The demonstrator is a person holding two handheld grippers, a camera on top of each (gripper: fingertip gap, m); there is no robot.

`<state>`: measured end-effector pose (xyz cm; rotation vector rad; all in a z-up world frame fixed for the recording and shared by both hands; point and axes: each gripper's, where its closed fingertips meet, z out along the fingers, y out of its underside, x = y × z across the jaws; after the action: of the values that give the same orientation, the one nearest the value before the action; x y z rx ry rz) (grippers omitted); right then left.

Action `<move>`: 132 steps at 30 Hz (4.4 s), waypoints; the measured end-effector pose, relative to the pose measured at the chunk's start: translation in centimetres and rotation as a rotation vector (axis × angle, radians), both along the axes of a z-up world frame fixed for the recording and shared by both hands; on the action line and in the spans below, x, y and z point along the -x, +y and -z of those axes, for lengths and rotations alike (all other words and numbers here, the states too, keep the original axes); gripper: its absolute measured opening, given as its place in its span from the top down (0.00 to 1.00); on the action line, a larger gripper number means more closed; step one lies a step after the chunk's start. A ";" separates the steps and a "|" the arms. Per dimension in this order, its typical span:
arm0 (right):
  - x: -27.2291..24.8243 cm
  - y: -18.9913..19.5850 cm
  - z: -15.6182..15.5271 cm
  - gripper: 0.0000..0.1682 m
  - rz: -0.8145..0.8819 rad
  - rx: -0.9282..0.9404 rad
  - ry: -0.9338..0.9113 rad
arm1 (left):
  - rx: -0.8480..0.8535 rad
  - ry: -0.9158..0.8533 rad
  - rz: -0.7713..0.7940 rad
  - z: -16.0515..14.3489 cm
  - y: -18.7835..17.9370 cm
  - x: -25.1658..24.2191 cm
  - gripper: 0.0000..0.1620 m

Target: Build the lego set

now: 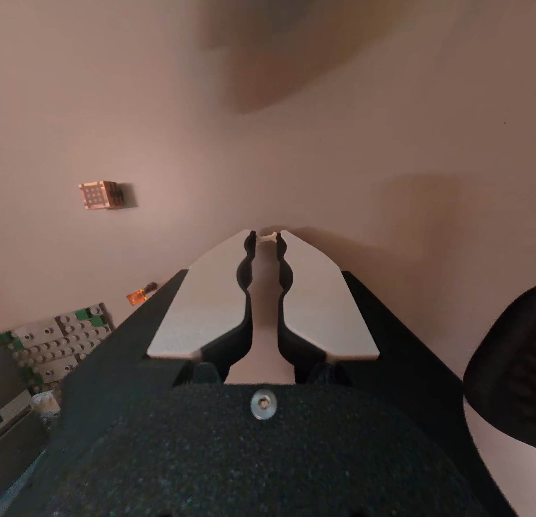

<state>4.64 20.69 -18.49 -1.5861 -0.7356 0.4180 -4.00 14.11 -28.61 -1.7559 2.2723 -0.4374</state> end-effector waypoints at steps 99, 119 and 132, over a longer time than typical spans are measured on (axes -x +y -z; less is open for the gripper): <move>2.6 -1.3 3.1 1.00 -0.106 0.072 -0.097 | -0.029 0.167 -0.347 0.7 7.6 20.2 0.94; 2.8 -1.4 3.6 1.00 -0.114 0.088 -0.106 | -0.010 0.091 -0.437 -0.3 6.5 18.6 0.94; 2.8 -1.4 3.5 1.00 -0.118 0.091 -0.103 | -0.038 0.151 -0.447 1.1 7.0 18.1 0.92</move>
<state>1.84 19.28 -22.01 -1.6644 -0.9037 0.4640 -22.14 21.07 -29.66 -2.2579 1.8722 -0.1765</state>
